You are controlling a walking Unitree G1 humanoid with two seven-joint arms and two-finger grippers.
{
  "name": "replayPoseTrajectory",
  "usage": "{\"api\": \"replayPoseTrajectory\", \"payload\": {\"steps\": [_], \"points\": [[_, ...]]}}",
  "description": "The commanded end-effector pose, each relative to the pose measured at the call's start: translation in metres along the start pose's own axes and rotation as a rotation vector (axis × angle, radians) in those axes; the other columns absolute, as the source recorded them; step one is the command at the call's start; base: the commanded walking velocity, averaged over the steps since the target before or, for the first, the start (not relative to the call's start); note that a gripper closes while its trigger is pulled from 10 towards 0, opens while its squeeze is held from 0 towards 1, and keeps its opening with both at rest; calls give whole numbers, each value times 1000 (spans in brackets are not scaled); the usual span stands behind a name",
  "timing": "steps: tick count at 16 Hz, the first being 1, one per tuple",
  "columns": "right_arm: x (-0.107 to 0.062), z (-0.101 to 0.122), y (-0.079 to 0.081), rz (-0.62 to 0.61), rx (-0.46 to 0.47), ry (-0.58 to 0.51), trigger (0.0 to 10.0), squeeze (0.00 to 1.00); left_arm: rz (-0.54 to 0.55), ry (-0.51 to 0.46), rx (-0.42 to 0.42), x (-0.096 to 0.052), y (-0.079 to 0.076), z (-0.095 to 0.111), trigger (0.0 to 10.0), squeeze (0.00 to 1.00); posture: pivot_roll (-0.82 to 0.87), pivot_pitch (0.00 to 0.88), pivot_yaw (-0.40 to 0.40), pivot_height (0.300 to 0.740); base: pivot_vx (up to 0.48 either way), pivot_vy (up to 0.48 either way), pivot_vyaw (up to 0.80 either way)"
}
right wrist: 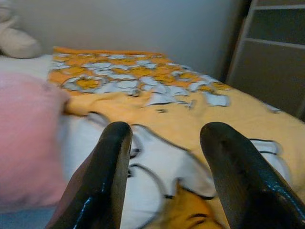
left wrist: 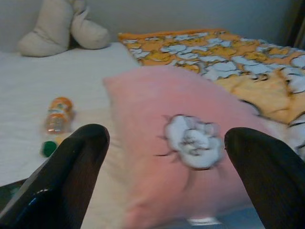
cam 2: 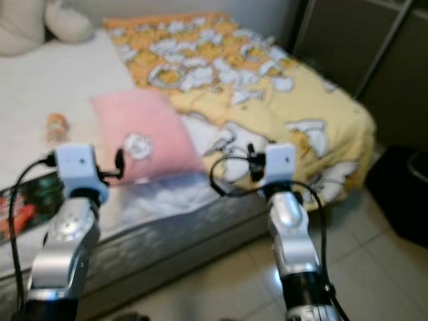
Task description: Clean up the room
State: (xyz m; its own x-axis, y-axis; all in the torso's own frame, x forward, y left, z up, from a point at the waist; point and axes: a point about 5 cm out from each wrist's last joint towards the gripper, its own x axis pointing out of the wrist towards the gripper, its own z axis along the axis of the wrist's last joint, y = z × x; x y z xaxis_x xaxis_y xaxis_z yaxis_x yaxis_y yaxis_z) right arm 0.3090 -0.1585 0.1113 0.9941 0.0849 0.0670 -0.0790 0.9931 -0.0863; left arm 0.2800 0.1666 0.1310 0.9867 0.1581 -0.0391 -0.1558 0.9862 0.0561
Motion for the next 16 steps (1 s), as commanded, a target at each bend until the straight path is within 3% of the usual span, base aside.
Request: {"api": "replayPoseTrajectory", "payload": {"steps": [1, 4, 6, 7, 8, 9, 12, 16], "points": [[6, 7, 3, 10, 8, -33, 10000, 1000, 41, -1, 1, 3, 8, 0, 10000, 0, -32, 0, -21, 740, 0, -424, 0], [10, 7, 3, 18, 0, -22, 10000, 1000, 68, 7, -23, 4, 10, -1, 10000, 0, -29, 0, -19, 740, 185, -399, 0], [14, 8, 9, 62, -23, -22, 10000, 1000, 113, 31, -59, 5, 14, -4, 10000, 0, -30, 0, -19, 740, 148, 0, 0], [15, 8, 11, 76, -46, -14, 10000, 0, 112, 32, -57, 5, 14, -5, 10000, 0, -28, 0, -20, 740, 0, 0, 0], [15, 10, 15, 97, -24, -30, 10000, 90, 104, 23, -46, 5, 14, -4, 10000, 0, -25, 0, -22, 740, 0, 0, 631], [15, 10, 16, 103, -38, -25, 10000, 118, 100, 20, -46, 6, 14, -3, 10000, 0, -25, 0, -22, 740, 0, 0, 638], [15, 6, 15, 105, -30, -11, 10000, 0, 65, 17, -47, 7, 12, -2, 10000, 0, -24, 0, -24, 740, 0, 0, 635], [17, 4, 13, 97, -3, -1, 10000, 0, 14, -22, -39, 8, 6, 4, 10000, 0, -26, 0, -19, 740, 112, 0, 470]]}}
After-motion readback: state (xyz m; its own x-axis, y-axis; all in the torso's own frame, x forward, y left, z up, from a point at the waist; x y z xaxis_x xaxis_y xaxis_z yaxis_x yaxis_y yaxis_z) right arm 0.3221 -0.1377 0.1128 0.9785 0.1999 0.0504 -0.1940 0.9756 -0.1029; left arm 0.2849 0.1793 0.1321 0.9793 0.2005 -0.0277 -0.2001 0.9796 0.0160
